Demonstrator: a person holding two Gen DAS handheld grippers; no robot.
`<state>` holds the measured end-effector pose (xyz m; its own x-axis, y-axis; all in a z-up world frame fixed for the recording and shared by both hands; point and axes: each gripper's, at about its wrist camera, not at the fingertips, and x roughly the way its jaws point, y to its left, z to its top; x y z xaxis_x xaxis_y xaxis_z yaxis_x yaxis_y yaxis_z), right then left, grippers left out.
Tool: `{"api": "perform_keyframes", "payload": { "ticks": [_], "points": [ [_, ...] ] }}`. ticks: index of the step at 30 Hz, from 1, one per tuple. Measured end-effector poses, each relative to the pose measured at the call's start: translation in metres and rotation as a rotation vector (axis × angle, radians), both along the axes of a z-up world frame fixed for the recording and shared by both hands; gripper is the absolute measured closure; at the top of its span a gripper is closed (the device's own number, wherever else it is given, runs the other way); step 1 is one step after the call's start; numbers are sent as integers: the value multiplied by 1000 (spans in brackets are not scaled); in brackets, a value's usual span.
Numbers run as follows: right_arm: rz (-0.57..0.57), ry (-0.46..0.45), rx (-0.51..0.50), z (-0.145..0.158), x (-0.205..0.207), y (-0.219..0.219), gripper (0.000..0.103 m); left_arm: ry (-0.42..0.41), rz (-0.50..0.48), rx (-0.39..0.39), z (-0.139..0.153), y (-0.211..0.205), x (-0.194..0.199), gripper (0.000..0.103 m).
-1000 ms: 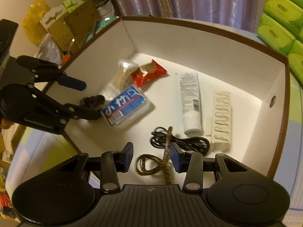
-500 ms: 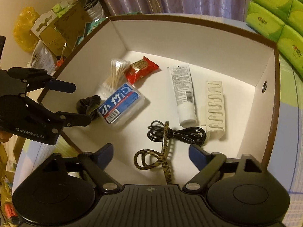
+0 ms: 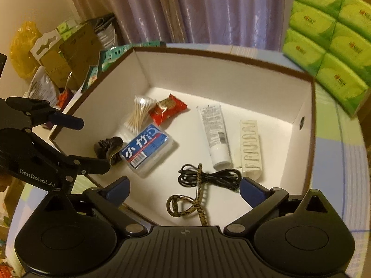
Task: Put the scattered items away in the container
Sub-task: 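Lower both items into the box and open both grippers, then lift both tools out of the box and move toward the remaining items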
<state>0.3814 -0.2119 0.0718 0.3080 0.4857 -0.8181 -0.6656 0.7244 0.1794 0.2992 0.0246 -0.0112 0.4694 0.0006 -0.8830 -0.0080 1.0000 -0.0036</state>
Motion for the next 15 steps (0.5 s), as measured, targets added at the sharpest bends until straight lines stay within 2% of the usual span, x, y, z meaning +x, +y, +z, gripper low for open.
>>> {"api": "perform_keyframes", "payload": {
  "ticks": [7,15],
  "points": [
    [8,-84,27,17,-20,-8,5,-29,16,-13,14,-5,-14,11],
    [-2,-121,44,30,-35,-14,5,-59,27,-6,29,-13,-30,11]
  ]
}}
